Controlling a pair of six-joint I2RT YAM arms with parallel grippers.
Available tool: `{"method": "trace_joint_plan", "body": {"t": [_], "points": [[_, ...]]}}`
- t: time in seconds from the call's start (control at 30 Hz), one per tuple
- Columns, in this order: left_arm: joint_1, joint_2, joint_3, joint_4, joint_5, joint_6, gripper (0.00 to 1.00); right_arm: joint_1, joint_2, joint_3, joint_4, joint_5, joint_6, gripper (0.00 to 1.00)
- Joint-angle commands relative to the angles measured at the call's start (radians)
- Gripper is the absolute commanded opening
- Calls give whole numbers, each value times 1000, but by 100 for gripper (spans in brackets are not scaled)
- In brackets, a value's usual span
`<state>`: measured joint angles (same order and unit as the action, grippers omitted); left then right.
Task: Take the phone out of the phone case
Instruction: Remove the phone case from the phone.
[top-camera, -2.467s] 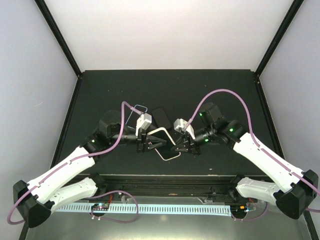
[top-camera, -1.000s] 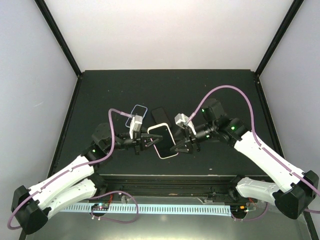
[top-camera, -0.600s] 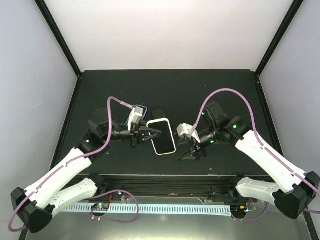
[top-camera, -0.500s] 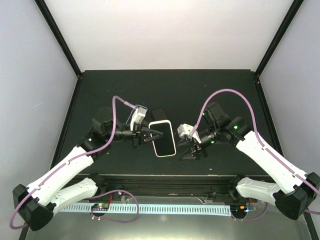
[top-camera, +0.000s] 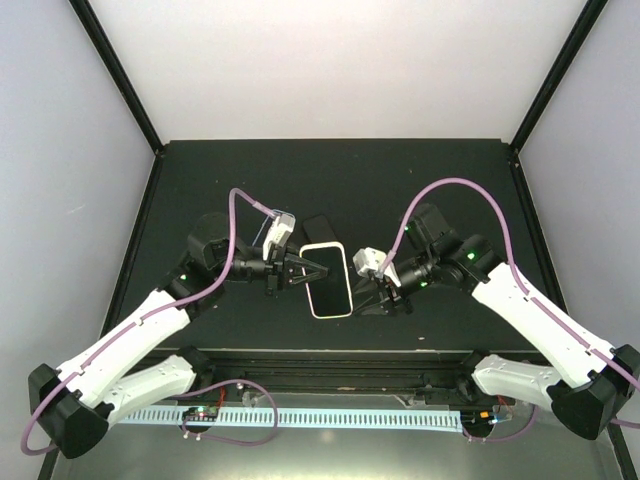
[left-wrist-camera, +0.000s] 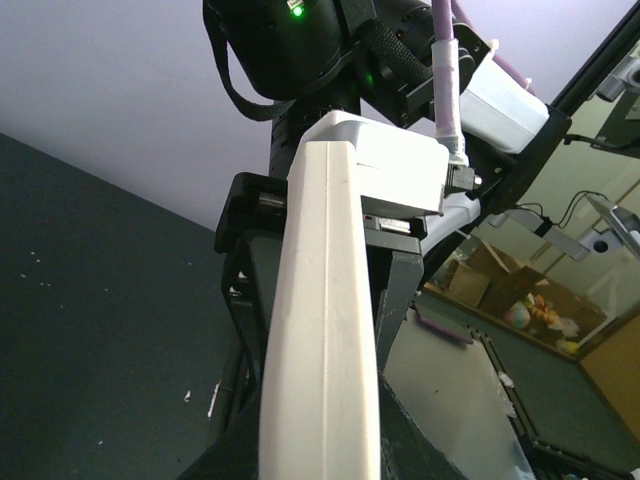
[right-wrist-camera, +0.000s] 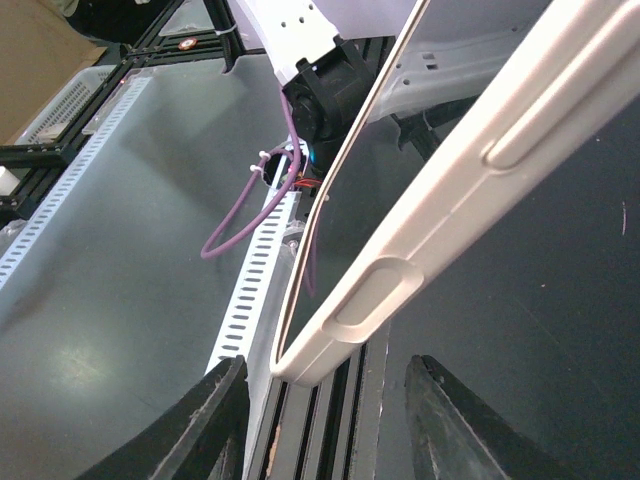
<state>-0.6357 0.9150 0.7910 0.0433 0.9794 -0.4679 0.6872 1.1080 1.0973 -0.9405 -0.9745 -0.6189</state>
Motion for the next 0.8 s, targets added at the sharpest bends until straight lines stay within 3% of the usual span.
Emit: {"method": "trace_joint_plan", "body": {"t": [0.0, 0.4, 0.53, 0.77], "points": [[6, 11, 25, 111, 35, -52, 2, 14, -4, -12, 42, -8, 12, 42], [8, 50, -4, 219, 70, -182, 2, 38, -25, -8, 35, 77, -73, 29], [8, 71, -26, 322, 95, -305, 2, 48, -33, 17, 3, 107, -137, 27], [8, 80, -23, 344, 110, -376, 2, 53, -34, 49, -60, 144, -257, 28]]}}
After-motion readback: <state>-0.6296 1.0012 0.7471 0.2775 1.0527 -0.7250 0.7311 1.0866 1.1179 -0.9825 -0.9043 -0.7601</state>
